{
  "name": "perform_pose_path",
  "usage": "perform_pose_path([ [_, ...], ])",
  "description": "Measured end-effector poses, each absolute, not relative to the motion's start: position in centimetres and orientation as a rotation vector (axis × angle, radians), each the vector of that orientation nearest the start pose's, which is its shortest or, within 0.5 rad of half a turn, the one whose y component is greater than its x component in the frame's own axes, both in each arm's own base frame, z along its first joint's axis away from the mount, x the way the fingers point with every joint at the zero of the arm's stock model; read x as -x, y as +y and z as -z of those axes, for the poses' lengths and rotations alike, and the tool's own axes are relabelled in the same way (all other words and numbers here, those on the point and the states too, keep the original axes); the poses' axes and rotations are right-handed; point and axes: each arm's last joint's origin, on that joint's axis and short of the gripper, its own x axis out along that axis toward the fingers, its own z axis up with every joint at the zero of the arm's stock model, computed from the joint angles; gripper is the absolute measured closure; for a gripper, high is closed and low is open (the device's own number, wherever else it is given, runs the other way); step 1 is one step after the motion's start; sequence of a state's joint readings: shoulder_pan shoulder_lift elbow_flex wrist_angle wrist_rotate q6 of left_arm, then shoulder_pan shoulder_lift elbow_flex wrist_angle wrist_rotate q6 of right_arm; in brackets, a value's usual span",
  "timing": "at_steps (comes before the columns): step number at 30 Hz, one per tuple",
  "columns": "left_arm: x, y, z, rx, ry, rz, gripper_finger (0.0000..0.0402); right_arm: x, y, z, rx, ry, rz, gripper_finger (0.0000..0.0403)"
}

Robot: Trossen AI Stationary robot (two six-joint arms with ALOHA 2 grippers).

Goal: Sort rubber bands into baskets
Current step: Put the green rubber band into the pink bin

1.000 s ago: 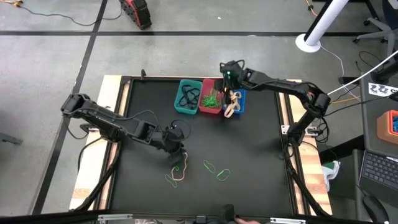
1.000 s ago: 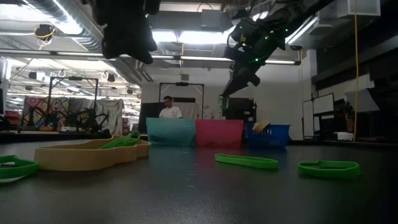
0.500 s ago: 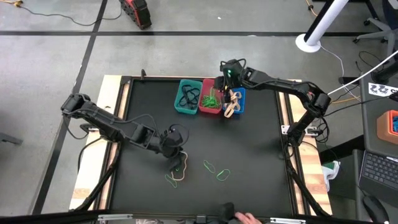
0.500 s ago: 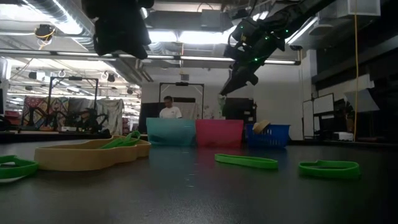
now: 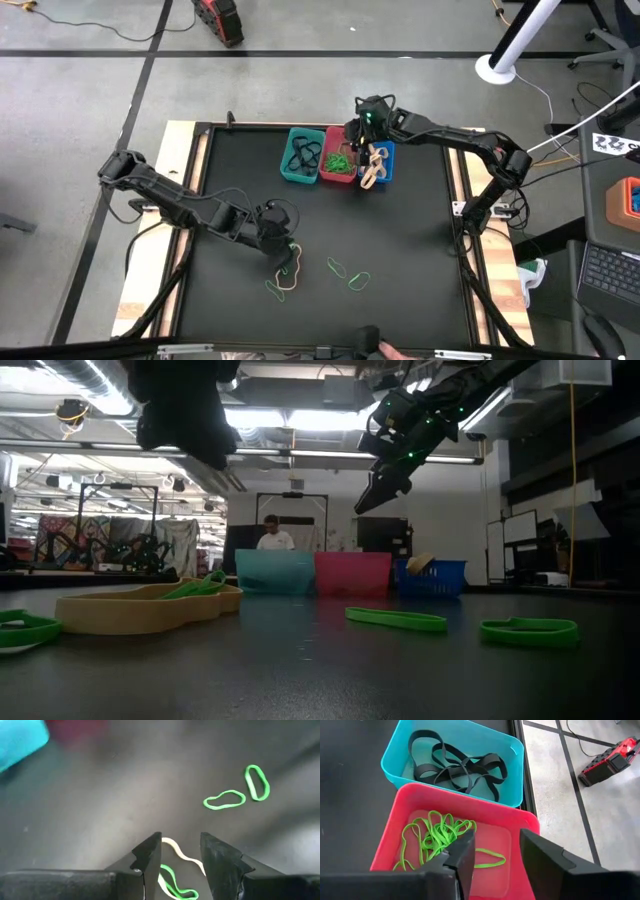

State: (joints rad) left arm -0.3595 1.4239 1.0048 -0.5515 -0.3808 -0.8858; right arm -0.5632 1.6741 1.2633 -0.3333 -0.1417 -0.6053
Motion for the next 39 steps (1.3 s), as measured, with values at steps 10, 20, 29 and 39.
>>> perform_pose_path([
  [10,-26.8,-8.9,-20.5,0.550,0.885,-0.507,0.0270,-31.2,-19.2,-25.7,0.303,0.798,0.167,0.0249],
  [20,-28.1,-9.4,-16.7,0.506,0.937,-0.507,0.0270,-31.2,-19.2,-25.7,0.301,0.797,0.166,0.0248],
  [29,-28.8,-9.2,-14.8,0.489,0.974,-0.539,0.0270,-31.2,-19.2,-25.7,0.301,0.797,0.166,0.0249],
  [39,-29.0,-8.6,-14.9,0.476,0.963,-0.542,0.0270,-31.2,-19.2,-25.7,0.301,0.797,0.166,0.0249],
])
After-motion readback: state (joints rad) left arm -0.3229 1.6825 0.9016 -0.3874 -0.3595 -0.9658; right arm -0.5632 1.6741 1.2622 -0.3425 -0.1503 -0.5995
